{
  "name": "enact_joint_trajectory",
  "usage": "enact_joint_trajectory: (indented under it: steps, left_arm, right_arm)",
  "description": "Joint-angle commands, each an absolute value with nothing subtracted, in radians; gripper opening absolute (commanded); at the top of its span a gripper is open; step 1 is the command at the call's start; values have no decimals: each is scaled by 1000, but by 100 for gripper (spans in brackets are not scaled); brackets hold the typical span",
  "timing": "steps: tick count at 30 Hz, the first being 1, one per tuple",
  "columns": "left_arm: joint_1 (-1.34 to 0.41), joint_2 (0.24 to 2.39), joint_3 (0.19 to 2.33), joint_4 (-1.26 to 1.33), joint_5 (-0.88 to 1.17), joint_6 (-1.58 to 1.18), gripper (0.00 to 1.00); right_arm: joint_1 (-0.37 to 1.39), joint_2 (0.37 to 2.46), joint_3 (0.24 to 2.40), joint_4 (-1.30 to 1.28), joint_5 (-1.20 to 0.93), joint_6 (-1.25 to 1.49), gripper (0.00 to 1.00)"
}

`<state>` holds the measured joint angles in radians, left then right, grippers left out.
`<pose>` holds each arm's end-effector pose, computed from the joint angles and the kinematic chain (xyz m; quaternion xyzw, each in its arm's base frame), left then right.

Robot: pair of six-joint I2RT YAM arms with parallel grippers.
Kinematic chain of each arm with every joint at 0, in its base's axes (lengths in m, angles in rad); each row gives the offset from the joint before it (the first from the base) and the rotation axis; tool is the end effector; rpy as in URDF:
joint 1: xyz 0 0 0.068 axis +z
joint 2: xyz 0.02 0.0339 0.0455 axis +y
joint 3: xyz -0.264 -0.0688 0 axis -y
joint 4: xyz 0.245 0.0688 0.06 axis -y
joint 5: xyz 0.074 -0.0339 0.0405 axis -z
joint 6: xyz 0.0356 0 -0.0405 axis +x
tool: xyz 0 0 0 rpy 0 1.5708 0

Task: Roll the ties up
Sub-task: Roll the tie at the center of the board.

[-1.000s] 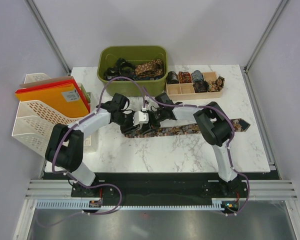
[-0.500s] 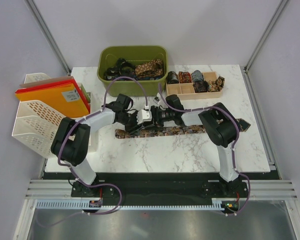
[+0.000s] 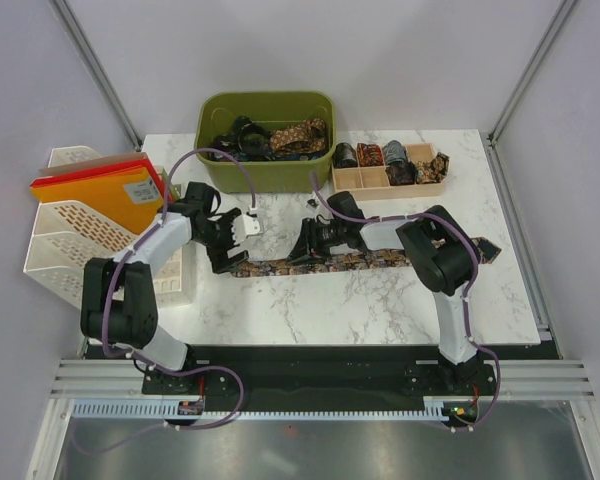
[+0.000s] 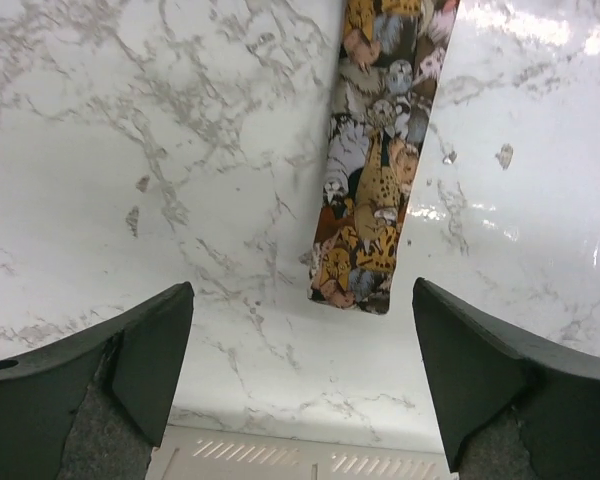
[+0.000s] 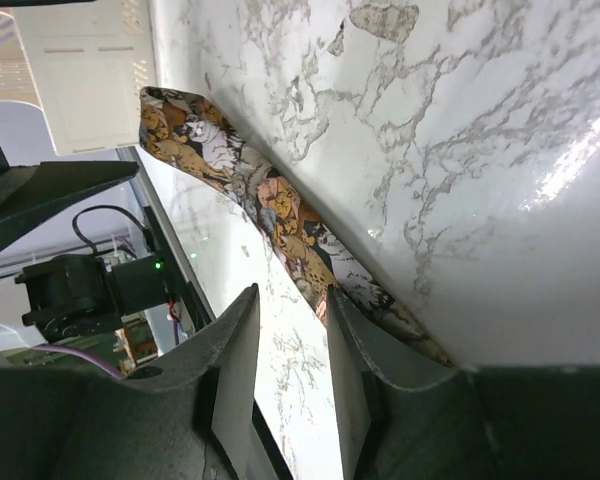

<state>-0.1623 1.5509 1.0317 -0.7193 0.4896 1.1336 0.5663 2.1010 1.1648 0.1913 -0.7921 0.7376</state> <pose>0.2851 -0.0636 0.2083 0.6095 0.7387 -0.1365 0.2535 0.3407 0.2466 0.1124 -0.0820 0.8552 0.5055 0.0799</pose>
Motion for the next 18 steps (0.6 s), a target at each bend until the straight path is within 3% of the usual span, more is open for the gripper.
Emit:
enact_joint_trajectory:
  steps: [1,7,12,18]
  left_arm:
    - [-143,1577,1018,-776,456,1263,96]
    - [-135,1663,1054,-729,469,1238,87]
    - [-135,1632,1031,-750,508,1275,72]
    - [-126,1597,979,-762,474,1316,79]
  right_arm:
    - [592,2108,1218,129,-746,670,40]
    - [601,2134,1235,101,-735,657,40]
    - [600,2137,1233,92,-735,649,39]
    - [598,2145,1233,89,-729,647,39]
